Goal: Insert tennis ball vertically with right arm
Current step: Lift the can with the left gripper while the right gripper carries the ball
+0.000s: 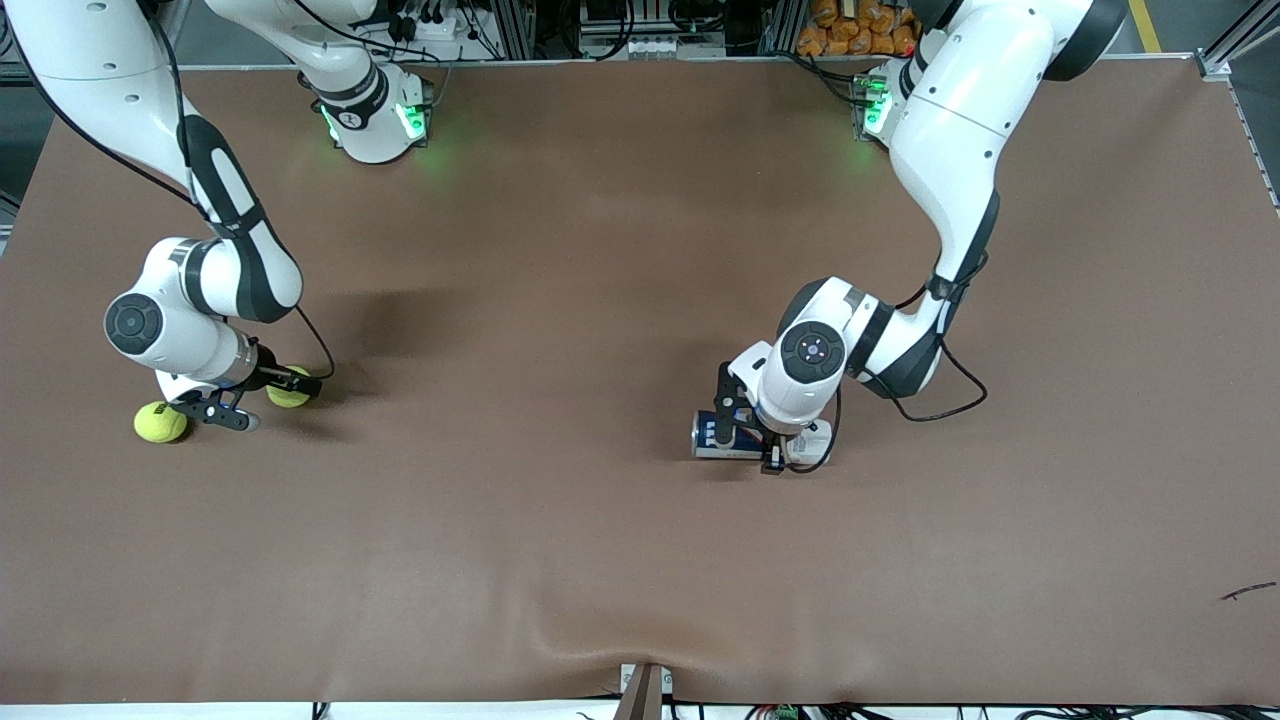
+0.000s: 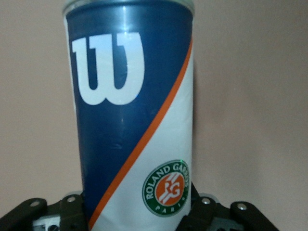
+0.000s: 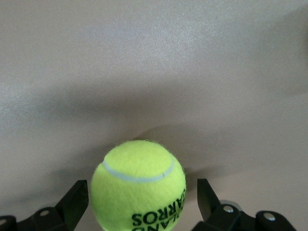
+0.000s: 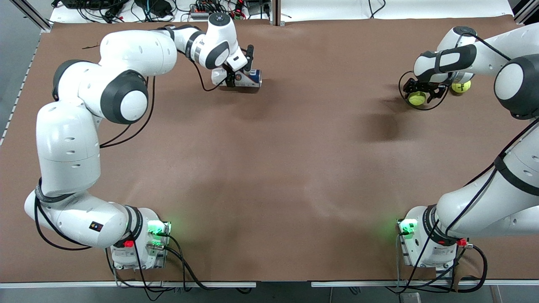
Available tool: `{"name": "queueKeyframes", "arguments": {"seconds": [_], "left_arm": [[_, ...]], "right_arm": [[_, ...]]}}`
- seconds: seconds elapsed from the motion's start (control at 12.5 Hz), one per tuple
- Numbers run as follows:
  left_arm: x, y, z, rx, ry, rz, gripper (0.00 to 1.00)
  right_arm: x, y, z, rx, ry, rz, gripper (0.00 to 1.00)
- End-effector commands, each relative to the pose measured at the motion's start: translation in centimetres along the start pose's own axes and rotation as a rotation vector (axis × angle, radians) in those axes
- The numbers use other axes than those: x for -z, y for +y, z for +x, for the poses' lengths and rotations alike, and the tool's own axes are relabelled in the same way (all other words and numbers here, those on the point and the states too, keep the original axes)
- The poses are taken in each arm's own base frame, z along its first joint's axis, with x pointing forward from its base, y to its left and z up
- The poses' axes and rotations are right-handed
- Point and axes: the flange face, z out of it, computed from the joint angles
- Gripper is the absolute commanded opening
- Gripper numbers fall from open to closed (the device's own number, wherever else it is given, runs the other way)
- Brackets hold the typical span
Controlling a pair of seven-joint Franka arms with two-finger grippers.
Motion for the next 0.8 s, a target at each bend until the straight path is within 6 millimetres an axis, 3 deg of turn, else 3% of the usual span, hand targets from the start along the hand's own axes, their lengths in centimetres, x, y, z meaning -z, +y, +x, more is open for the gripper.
{"name": "queueKeyframes", "arguments": {"seconds": [0.0,0.08,0.24,0.72], "left_arm": [[4.6,-0.2,0.9,0.028,0.121,-0.004,0.68],[5.6,-0.7,0.8,0.043,0.173,-0.007,0.69],[8.1,-1.6,1.2,0.082,0.308,-0.023,0.7],[12.2,-2.7,3.7,0.193,0.613,-0.059,0.69]], "right_arm": [[0.3,-0.4,0.2,-0.01,0.013,0.0,1.0],[0.3,-0.3,0.3,-0.016,0.013,0.001,1.0],[0.5,-0.4,0.5,-0.022,0.019,0.002,0.65],[2.2,-0.2,1.8,-0.021,0.049,0.008,0.65]]}}
